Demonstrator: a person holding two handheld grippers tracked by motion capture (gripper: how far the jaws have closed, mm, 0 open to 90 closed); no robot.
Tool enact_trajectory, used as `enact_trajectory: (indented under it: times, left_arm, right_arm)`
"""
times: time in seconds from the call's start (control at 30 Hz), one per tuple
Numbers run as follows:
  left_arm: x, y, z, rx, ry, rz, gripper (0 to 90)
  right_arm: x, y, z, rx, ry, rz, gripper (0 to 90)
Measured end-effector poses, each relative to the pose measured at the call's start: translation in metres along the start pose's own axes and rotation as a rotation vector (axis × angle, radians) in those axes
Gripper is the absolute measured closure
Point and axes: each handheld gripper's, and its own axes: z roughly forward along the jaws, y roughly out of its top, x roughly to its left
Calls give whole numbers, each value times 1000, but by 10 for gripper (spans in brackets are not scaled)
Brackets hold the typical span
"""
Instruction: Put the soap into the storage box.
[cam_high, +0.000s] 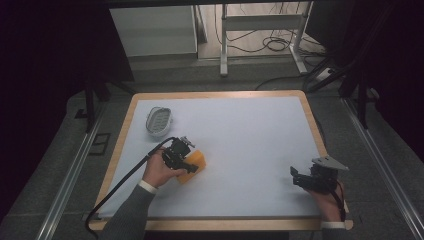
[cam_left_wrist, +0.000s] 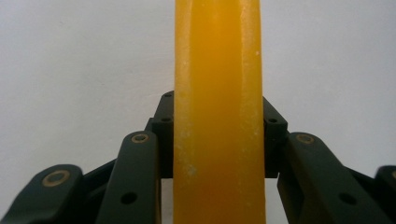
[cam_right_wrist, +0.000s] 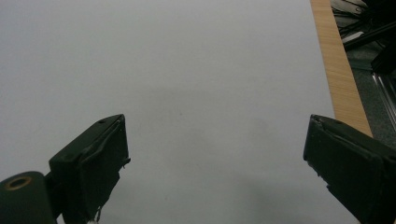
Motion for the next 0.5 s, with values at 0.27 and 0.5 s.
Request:
enact_trajectory:
  times: [0.27,0.5]
  left_arm:
    - [8,-3,-13,-50,-1,-20,605]
    - [12,-4,-20,-70,5,-30,606]
  right_arm:
    - [0,0,0,1,0,-2,66]
    - [-1,0,0,4,-4,0,66]
